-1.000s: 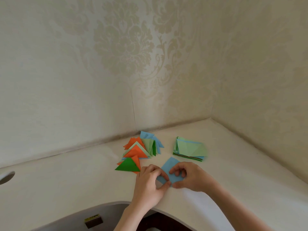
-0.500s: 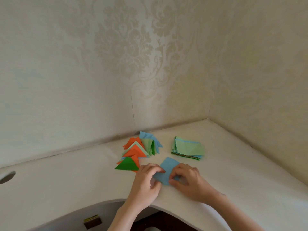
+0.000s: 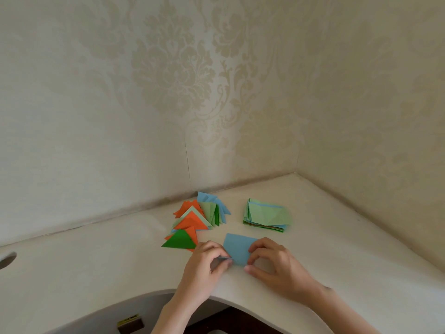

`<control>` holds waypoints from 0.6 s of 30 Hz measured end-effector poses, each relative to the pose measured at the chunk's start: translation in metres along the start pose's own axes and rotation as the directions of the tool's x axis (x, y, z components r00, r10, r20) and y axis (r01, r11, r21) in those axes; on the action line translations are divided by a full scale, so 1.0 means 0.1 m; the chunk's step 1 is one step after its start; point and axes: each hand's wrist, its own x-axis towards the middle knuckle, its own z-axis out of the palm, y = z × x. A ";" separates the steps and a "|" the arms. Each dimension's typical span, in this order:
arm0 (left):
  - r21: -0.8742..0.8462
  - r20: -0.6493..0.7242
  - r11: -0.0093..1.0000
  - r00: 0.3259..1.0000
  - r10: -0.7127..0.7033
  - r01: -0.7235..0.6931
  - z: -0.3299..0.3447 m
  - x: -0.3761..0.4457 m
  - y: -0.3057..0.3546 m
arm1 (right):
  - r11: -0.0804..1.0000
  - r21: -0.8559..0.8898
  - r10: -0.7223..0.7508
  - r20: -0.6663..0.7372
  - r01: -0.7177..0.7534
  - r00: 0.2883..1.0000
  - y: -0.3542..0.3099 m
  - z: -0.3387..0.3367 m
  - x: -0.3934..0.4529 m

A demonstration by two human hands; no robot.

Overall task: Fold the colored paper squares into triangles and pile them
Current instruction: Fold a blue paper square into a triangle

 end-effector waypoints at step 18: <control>0.037 -0.137 0.991 0.983 -0.126 0.132 0.16 0.08 0.07 | 0.978 -0.117 0.146 -0.217 -0.174 0.965 -0.07 0.25 0.13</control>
